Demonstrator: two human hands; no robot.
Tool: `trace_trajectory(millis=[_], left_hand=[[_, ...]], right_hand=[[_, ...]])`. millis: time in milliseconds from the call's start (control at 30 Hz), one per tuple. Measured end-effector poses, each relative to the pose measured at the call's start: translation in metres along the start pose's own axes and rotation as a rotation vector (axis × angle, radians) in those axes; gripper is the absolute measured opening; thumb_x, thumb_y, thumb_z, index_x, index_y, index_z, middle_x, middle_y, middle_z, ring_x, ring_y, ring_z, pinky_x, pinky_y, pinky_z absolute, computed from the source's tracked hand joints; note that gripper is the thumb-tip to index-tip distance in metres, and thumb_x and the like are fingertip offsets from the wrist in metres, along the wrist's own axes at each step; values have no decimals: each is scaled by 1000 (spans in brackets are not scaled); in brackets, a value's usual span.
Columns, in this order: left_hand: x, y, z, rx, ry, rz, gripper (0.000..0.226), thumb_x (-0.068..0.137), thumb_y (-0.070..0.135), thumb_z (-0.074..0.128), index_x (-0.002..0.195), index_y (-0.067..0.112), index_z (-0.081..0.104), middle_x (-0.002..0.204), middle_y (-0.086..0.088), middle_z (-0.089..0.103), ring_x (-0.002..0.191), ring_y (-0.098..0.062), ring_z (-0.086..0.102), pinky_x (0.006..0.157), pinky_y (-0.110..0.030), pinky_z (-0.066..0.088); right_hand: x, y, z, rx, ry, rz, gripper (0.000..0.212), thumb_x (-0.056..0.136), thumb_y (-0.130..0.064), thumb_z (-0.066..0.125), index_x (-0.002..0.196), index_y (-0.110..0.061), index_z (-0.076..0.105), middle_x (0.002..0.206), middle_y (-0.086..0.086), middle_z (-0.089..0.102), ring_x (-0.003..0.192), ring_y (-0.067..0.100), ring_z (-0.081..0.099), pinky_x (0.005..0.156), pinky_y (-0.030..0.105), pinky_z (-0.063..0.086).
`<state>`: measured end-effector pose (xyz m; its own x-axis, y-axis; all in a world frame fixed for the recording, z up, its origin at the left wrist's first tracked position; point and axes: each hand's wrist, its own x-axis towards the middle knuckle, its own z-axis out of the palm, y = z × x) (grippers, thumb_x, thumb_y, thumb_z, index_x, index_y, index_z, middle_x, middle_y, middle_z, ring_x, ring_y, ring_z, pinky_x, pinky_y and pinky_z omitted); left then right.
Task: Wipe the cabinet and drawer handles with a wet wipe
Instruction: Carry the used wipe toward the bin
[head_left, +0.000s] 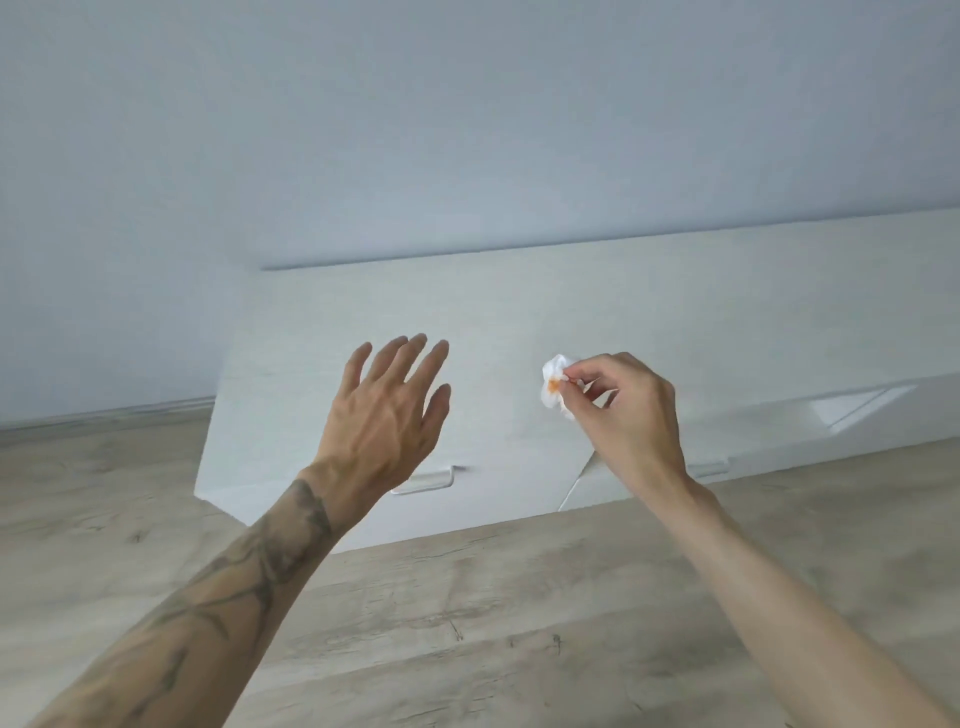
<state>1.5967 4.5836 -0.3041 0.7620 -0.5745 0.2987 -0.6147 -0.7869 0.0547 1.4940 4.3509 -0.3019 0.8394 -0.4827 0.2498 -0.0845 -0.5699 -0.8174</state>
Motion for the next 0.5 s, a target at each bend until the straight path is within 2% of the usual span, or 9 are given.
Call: trace_trajectory(millis=[100, 333, 500], left_hand=[[44, 32, -88, -18, -72, 40, 52, 109, 39, 52, 156, 17, 52, 158, -8, 53, 147, -30, 47, 127, -53, 27], [155, 121, -283, -17, -196, 192, 58, 111, 53, 37, 164, 29, 36, 166, 4, 40, 154, -18, 35, 129, -42, 17], [217, 204, -382, -22, -164, 334, 59, 112, 57, 33, 164, 30, 35, 164, 7, 42, 152, -16, 37, 127, -37, 20]], right_hand=[[28, -63, -79, -35, 13, 53, 16, 92, -15, 78, 83, -28, 76, 90, -14, 71, 79, 6, 67, 71, 8, 43], [85, -197, -272, -167, 121, 138, 7, 91, -15, 78, 90, -22, 78, 96, -6, 70, 83, 14, 70, 82, 36, 57], [100, -250, -393, -261, 198, 136, 8, 93, -22, 76, 86, -26, 76, 94, -10, 69, 81, 10, 69, 81, 36, 57]])
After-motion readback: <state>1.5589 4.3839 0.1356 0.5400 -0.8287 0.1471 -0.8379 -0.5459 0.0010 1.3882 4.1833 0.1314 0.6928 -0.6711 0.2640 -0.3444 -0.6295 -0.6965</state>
